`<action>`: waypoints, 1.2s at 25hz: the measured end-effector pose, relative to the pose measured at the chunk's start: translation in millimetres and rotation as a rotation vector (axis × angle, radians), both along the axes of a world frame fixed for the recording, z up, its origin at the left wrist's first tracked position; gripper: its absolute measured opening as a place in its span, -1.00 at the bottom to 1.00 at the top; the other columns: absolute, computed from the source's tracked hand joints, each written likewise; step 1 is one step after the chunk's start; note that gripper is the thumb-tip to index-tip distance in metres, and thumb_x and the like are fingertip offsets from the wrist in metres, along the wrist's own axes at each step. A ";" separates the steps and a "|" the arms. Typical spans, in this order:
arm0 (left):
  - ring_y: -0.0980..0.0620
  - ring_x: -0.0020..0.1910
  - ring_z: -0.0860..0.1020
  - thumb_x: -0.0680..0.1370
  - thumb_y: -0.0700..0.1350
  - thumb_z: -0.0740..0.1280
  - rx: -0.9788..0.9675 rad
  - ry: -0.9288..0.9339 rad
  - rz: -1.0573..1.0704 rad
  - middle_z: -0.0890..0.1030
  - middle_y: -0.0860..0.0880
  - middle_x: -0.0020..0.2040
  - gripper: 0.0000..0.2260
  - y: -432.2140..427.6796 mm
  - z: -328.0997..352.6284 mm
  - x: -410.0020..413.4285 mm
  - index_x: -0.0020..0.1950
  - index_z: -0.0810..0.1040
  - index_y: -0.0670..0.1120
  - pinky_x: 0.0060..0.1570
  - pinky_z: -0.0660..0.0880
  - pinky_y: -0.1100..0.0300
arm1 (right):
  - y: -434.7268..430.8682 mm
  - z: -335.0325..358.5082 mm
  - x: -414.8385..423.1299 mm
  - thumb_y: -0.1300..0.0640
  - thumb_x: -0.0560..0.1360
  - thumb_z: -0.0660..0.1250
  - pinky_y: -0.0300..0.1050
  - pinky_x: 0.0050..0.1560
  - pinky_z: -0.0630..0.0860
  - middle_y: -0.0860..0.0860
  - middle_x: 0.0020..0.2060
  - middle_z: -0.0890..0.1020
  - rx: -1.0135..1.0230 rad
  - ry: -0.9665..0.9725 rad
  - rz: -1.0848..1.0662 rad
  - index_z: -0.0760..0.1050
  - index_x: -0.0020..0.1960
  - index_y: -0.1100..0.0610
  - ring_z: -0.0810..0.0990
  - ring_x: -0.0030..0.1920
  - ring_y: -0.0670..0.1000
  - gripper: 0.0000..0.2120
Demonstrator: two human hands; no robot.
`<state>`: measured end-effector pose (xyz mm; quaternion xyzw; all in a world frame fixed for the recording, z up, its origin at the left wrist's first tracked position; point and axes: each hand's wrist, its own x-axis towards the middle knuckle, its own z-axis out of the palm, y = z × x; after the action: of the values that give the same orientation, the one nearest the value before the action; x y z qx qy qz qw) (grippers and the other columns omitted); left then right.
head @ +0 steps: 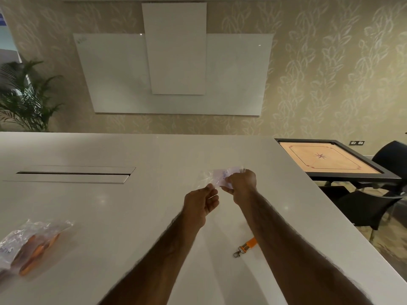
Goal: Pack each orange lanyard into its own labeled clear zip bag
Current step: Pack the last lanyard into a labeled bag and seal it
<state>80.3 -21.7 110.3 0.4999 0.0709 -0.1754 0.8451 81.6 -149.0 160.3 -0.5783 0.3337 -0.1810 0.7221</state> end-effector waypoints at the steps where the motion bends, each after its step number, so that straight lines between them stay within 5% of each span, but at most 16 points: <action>1: -0.01 -0.30 0.63 0.57 -0.17 0.43 -0.010 0.019 0.014 0.67 -0.13 -0.21 -0.86 -1.2 0.6 -0.3 0.02 0.63 -0.25 -0.24 0.63 0.14 | 2.0 -1.7 0.4 0.41 0.42 0.48 -0.08 -0.45 0.64 0.05 -0.27 0.57 0.015 -0.013 -0.026 0.50 -0.20 0.11 0.64 -0.30 0.11 -0.74; 5: -0.01 -0.34 0.66 0.58 -0.21 0.42 -0.068 0.073 0.043 0.68 -0.12 -0.29 -0.89 -10.5 7.7 -2.4 -0.07 0.64 -0.25 -0.31 0.63 0.14 | 13.0 -10.8 1.3 0.39 0.47 0.44 -0.03 -0.37 0.68 0.11 -0.07 0.65 0.009 -0.093 -0.132 0.58 0.11 0.19 0.70 -0.13 0.17 -0.74; 7: 0.00 -0.34 0.68 0.59 -0.21 0.41 -0.077 0.068 0.022 0.70 -0.12 -0.28 -0.88 -14.2 10.9 -3.8 -0.09 0.64 -0.25 -0.31 0.63 0.15 | 16.2 -11.5 0.6 0.36 0.47 0.43 0.01 -0.23 0.71 0.12 0.00 0.66 -0.033 -0.096 -0.131 0.57 0.11 0.20 0.69 -0.08 0.14 -0.77; 10: -0.02 -0.26 0.70 0.61 -0.19 0.38 -0.070 0.048 -0.051 0.72 -0.14 -0.20 -0.87 -11.8 14.0 -4.1 -0.05 0.65 -0.24 -0.21 0.64 0.13 | 17.9 -3.5 -5.6 0.19 0.54 0.39 0.02 -0.11 0.67 0.13 -0.06 0.65 0.057 -0.057 0.072 0.54 0.06 0.19 0.65 -0.11 0.10 -0.88; 14: 0.03 -0.28 0.66 0.59 -0.18 0.41 -0.008 0.016 -0.109 0.69 -0.11 -0.20 -0.89 -0.4 12.0 -4.8 -0.01 0.63 -0.22 -0.27 0.63 0.19 | -2.0 6.5 -17.7 0.12 0.48 0.51 0.04 -0.03 0.64 0.19 0.09 0.64 0.102 0.071 0.360 0.52 0.17 0.21 0.68 -0.04 0.19 -0.66; 19: 0.02 -0.28 0.61 0.56 -0.18 0.44 0.075 0.020 -0.239 0.67 -0.10 -0.20 -0.88 10.7 7.4 -6.0 0.02 0.62 -0.22 -0.24 0.64 0.18 | -22.9 13.7 -19.4 0.30 0.36 0.57 -0.04 -0.22 0.59 0.16 0.00 0.62 0.057 0.133 0.376 0.52 -0.03 0.22 0.63 -0.10 0.13 -0.72; 25: 0.04 -0.30 0.60 0.56 -0.15 0.45 0.141 0.002 -0.280 0.66 -0.08 -0.21 -0.87 12.3 5.2 -7.4 0.02 0.63 -0.20 -0.26 0.62 0.20 | -15.8 14.9 -18.5 0.13 0.29 0.66 -0.12 -0.28 0.60 0.13 -0.07 0.66 -0.210 0.079 0.489 0.55 -0.03 0.20 0.67 -0.13 0.10 -0.62; 27: 0.05 -0.30 0.59 0.56 -0.12 0.45 0.144 -0.001 -0.290 0.66 -0.08 -0.20 -0.85 13.1 7.1 -7.2 0.02 0.64 -0.19 -0.27 0.61 0.21 | -11.2 14.7 -16.0 0.21 0.31 0.62 -0.11 -0.29 0.59 0.13 -0.11 0.66 -0.306 0.025 0.443 0.56 -0.06 0.21 0.65 -0.17 0.09 -0.69; 30: 0.06 -0.35 0.61 0.52 0.08 0.47 0.343 -0.045 -0.353 0.68 -0.07 -0.23 -0.70 16.8 15.4 -9.4 -0.06 0.66 -0.18 -0.36 0.56 0.23 | -8.6 15.0 -13.1 0.37 0.33 0.54 -0.11 -0.35 0.53 0.18 -0.14 0.63 -0.283 -0.045 0.341 0.58 -0.07 0.30 0.62 -0.20 0.14 -0.78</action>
<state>70.8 -4.9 125.7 0.6447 -0.0075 -0.2946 0.7054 68.5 -157.6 175.3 -0.7176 0.1864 -0.1141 0.6612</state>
